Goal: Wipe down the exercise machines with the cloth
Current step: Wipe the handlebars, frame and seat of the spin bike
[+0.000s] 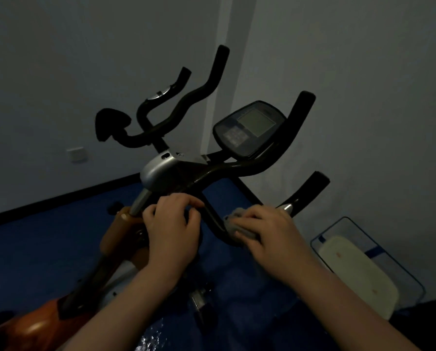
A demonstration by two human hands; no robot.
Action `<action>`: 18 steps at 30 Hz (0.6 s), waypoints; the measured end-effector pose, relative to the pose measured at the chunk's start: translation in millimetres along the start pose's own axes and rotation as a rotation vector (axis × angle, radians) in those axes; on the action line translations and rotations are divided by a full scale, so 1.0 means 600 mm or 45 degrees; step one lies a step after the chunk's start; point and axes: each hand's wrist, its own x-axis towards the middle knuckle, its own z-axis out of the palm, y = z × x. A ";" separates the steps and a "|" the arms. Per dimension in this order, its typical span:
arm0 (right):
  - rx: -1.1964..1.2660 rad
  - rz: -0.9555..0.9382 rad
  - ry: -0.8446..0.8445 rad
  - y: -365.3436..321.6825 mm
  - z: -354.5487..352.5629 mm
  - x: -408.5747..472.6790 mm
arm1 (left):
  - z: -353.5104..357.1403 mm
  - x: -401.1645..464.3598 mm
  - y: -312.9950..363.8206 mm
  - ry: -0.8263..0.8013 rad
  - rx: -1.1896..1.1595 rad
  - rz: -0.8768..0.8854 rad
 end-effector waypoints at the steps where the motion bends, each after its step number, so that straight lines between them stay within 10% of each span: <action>1: 0.035 -0.008 -0.033 0.004 -0.010 -0.005 | -0.002 -0.001 -0.001 0.033 -0.025 -0.007; 13: 0.076 0.018 -0.485 0.000 -0.020 0.059 | -0.003 0.002 -0.013 0.107 -0.063 -0.065; 18: 0.268 0.214 -0.339 -0.009 0.005 0.085 | -0.004 0.002 -0.014 0.089 -0.042 -0.046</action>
